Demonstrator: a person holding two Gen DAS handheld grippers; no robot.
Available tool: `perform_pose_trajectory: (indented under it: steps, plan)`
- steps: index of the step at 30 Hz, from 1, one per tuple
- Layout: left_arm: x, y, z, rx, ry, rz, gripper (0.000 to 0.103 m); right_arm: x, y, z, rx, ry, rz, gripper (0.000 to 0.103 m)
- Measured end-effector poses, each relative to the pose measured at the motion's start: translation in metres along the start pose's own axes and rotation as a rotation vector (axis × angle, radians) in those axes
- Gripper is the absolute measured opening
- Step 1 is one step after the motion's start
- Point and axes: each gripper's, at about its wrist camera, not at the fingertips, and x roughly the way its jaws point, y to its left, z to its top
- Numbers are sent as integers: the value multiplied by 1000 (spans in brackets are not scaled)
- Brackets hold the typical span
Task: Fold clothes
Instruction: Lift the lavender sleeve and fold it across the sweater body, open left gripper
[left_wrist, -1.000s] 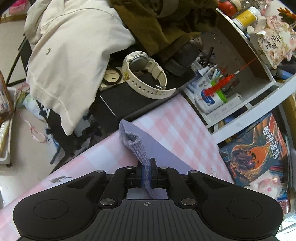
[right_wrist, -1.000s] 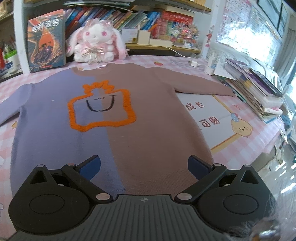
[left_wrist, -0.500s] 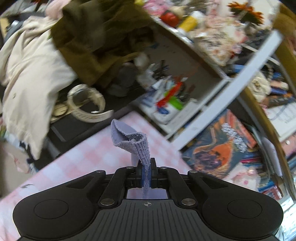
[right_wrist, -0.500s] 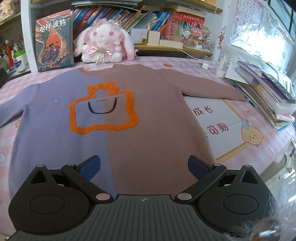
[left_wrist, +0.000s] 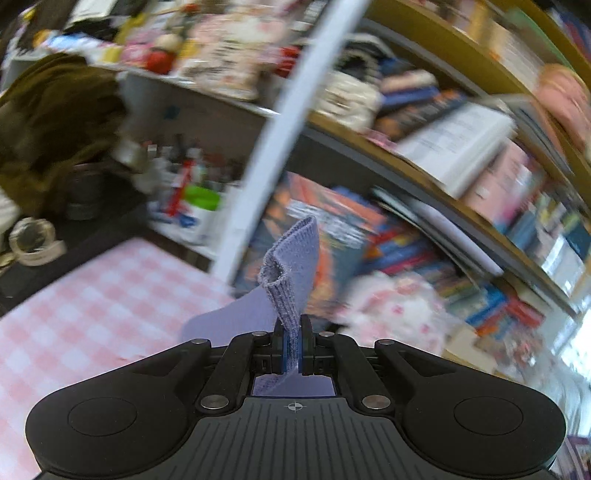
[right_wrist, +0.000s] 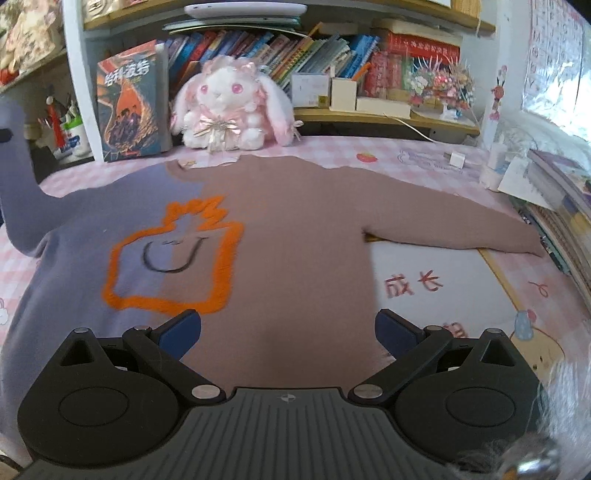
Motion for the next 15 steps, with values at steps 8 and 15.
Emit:
perform_pose_trajectory:
  steps: [8,15]
  plan:
    - [20,-108,-35,143,58,-76,3,10,-65,8,29,-5,53,102]
    - [44,-165,-77,229,133,-106,3,12,-100,8,31,1,67,102]
